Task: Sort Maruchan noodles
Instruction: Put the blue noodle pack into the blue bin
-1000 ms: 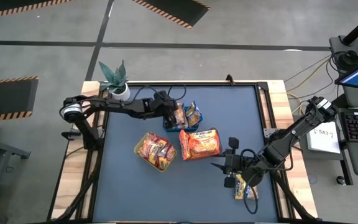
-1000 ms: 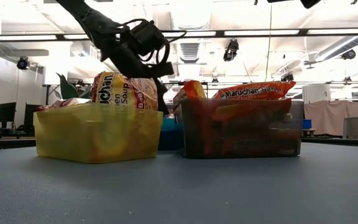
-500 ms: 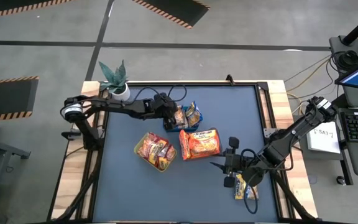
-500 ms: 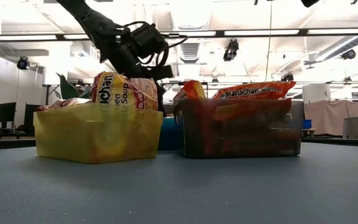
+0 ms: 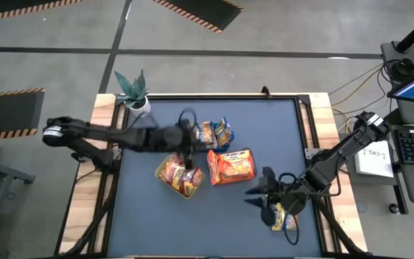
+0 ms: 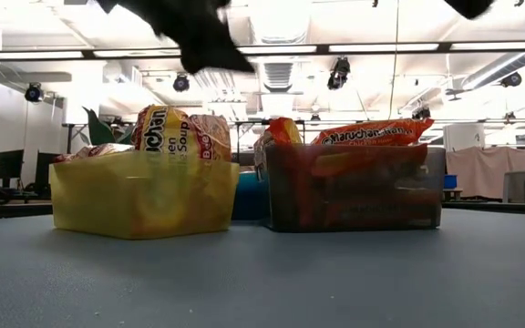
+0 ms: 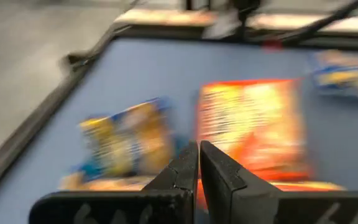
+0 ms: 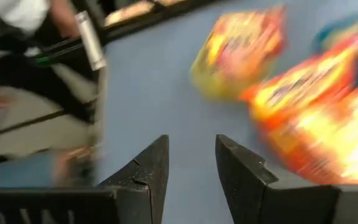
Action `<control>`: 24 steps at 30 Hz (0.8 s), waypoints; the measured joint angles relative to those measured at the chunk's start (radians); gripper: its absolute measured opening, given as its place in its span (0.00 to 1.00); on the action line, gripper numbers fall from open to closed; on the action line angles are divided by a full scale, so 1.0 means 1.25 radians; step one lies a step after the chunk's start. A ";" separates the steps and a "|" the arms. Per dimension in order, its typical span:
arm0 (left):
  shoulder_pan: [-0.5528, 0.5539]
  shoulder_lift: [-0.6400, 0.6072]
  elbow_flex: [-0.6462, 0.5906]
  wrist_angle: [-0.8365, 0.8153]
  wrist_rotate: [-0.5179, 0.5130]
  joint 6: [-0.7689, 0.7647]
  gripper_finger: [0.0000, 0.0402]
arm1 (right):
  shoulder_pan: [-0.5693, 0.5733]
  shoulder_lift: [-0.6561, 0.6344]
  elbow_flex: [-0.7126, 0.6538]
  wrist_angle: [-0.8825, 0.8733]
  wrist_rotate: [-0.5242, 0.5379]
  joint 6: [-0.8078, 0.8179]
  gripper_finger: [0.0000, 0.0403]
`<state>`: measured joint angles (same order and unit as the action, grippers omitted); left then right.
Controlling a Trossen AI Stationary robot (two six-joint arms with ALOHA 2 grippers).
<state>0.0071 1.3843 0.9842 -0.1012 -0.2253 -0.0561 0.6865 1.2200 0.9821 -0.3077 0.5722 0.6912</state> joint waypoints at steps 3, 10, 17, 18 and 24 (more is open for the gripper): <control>-0.115 -0.018 -0.009 0.041 -0.017 -0.011 0.00 | 0.001 0.013 0.000 -0.002 -0.129 0.137 0.28; -0.355 0.000 -0.009 0.098 -0.205 0.003 0.00 | 0.017 0.110 0.005 -0.078 -0.496 0.435 0.18; -0.462 0.031 -0.010 0.109 -0.371 0.008 0.00 | 0.040 0.192 0.034 -0.341 -0.763 0.625 0.07; -0.466 0.032 -0.010 0.109 -0.377 0.008 0.00 | 0.043 0.197 0.038 -0.360 -0.774 0.628 0.06; -0.467 0.038 -0.010 0.112 -0.379 -0.014 0.00 | 0.046 0.231 0.031 -0.427 -0.768 0.652 0.04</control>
<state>-0.5770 1.4322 0.9722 0.0388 -0.6993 -0.0731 0.7437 1.5081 1.0205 -0.8416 -0.3879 1.5063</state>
